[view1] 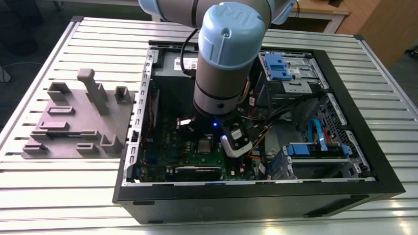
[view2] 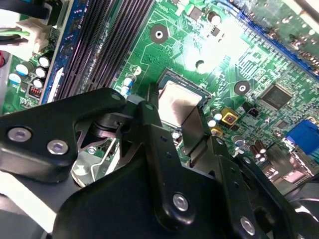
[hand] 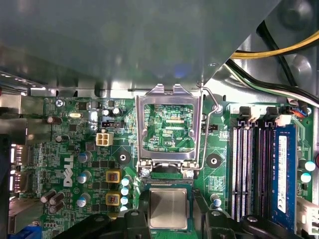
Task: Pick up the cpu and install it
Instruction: 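Place the cpu into insertion slot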
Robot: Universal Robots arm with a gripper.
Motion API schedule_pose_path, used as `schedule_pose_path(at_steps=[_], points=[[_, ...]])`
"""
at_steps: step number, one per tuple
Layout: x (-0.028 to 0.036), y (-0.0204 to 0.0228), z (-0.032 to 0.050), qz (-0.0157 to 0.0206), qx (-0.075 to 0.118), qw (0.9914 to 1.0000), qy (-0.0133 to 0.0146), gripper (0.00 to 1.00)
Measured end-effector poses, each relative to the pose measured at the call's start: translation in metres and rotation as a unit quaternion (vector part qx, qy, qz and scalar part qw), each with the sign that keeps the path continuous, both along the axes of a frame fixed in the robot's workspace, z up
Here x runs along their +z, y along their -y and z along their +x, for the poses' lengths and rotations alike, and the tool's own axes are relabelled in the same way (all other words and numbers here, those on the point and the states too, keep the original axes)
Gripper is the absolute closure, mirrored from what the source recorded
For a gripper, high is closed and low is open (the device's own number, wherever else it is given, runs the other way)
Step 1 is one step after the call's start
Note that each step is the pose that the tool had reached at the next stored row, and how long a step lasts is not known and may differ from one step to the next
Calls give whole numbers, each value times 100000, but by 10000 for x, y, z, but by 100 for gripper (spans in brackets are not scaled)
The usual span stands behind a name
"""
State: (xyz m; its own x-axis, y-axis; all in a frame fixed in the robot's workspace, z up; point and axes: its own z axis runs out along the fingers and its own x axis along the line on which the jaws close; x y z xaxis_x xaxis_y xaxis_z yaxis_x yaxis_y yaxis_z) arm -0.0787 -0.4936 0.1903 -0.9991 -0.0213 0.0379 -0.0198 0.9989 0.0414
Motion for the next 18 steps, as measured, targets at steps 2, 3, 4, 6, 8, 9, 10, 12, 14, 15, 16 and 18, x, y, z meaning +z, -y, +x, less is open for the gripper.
schedule_pose_path(at_steps=[2, 3, 4, 6, 8, 9, 10, 12, 14, 15, 16, 18], points=[[0, 0, 0, 48, -1, 100000, 0, 57], [-1, -1, 0, 56, -42, 100000, 2, 57], [-1, -1, 0, 60, -185, 100000, 2, 57], [-1, 0, 0, 59, -494, 99999, 2, 57], [-1, 0, 0, 60, -578, 99998, 4, 57], [-1, 0, 0, 65, -583, 99998, 7, 57], [0, 0, 0, 67, -586, 99998, 6, 57], [8, 0, -1, 76, -592, 99998, 5, 57], [16, 0, -1, 51, -594, 99998, 8, 57], [16, 0, 0, 50, -589, 99998, 8, 57], [15, 2, 0, 36, -586, 99998, 3, 57], [13, 2, 0, 36, -606, 99998, 2, 57]])
